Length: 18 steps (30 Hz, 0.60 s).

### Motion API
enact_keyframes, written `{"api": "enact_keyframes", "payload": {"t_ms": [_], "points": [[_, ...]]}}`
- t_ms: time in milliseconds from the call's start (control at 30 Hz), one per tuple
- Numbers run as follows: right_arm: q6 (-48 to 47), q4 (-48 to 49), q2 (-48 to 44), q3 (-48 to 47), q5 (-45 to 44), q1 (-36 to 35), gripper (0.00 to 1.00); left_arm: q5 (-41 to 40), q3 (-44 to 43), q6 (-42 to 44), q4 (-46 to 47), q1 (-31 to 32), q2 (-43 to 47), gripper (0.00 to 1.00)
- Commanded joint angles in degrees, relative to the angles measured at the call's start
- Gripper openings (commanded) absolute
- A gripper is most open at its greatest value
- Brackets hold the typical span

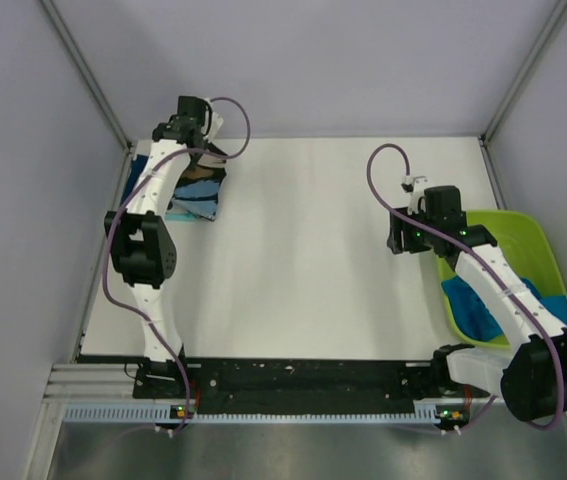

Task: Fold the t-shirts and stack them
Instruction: Put the neatly folded tshirt into the corner of the board with the left arm

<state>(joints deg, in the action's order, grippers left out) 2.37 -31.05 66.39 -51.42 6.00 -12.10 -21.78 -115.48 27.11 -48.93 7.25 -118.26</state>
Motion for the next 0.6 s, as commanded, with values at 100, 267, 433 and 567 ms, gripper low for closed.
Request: {"api": "enact_keyframes", "payload": {"t_ms": [100, 267, 433, 567], "points": [[-1.2, 0.5, -1.7, -0.4, -1.3, 0.4, 0.58, -5.4, -3.9, 5.0, 0.1, -2.0, 3.8, 0.00], [-1.3, 0.5, -1.4, -0.7, -1.3, 0.4, 0.58, -4.9, -4.5, 5.1, 0.1, -3.7, 5.3, 0.00], [-1.4, 0.5, -0.8, -0.7, -1.6, 0.4, 0.58, -3.3, -6.0, 5.4, 0.2, -5.2, 6.9, 0.00], [-1.6, 0.5, -0.7, -0.9, -1.7, 0.5, 0.58, -2.0, -6.3, 5.8, 0.7, -6.7, 6.1, 0.00]]}}
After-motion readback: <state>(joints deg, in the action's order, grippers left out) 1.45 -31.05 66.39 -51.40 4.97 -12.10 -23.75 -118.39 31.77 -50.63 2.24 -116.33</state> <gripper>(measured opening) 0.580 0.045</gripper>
